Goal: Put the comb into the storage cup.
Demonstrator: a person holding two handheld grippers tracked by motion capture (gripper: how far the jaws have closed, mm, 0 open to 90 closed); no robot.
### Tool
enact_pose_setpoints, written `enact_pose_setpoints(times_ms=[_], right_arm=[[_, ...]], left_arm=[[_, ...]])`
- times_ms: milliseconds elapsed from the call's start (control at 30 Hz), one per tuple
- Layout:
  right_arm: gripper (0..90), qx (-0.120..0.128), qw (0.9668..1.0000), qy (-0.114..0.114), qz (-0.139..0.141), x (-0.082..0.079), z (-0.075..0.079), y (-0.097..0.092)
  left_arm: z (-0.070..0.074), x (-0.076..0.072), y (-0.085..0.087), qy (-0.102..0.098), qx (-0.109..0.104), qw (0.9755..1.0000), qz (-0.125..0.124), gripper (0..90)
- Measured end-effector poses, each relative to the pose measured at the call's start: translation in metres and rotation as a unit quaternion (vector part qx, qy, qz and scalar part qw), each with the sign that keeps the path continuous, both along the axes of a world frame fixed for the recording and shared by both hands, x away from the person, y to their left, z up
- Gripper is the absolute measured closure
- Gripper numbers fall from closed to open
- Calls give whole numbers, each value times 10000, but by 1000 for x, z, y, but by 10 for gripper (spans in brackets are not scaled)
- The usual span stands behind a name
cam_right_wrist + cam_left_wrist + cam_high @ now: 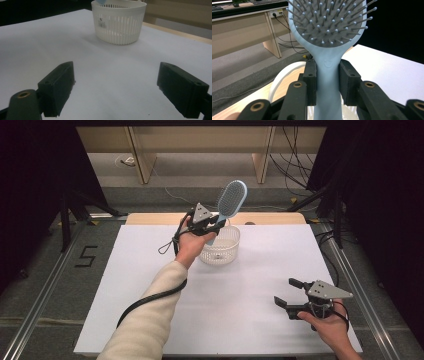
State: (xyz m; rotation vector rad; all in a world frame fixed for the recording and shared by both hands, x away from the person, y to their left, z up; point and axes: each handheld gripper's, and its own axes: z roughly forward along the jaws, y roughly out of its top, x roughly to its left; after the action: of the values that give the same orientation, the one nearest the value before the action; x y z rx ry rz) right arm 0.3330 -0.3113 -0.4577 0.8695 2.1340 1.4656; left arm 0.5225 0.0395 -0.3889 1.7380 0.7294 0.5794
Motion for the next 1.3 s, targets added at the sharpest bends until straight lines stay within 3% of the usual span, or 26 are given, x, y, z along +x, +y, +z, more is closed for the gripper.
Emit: enact_pose_setpoints(times_ms=[1300], right_arm=[[155,-8,10000,9,23,0,0,0]], left_arm=[[-15,5,-7,85,222,9997,-77,696]])
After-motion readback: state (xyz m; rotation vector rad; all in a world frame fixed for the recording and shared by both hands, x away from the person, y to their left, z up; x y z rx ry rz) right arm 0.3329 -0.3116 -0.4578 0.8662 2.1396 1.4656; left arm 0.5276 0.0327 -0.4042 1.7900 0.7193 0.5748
